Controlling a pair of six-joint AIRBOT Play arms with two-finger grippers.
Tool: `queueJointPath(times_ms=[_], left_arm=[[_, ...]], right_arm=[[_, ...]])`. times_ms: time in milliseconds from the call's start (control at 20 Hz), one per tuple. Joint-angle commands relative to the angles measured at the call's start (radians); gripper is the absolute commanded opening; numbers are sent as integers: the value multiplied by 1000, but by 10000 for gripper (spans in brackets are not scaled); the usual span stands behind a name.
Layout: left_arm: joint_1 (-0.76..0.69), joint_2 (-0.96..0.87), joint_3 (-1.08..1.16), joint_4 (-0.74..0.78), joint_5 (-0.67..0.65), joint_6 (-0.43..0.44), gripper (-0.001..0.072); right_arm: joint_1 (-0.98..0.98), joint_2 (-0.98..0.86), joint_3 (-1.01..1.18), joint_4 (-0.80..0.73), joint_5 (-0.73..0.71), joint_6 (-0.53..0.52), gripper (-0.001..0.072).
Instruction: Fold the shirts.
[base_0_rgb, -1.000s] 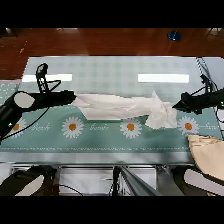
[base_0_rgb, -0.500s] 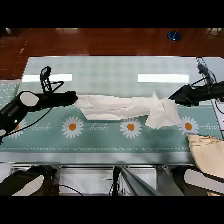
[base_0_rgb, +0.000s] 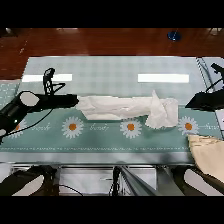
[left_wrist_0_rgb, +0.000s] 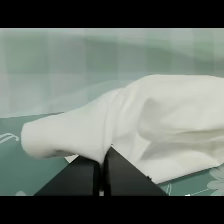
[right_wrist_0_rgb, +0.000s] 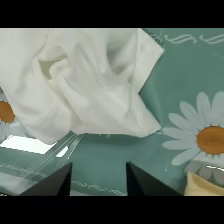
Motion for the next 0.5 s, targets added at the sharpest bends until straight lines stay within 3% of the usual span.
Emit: queueJointPath(times_ms=[0,100,250,450], left_arm=[[0,-1,0,1,-18,23,28],[0,-1,0,0,-20,60,28],[0,-1,0,0,-19,70,28],[0,-1,0,0,-19,70,28]], right_arm=[[0,19,-73,73,10,6,448],[0,19,-165,122,6,-22,507],[0,19,-302,206,-14,-64,507],[0,19,-433,276,-164,-70,507]])
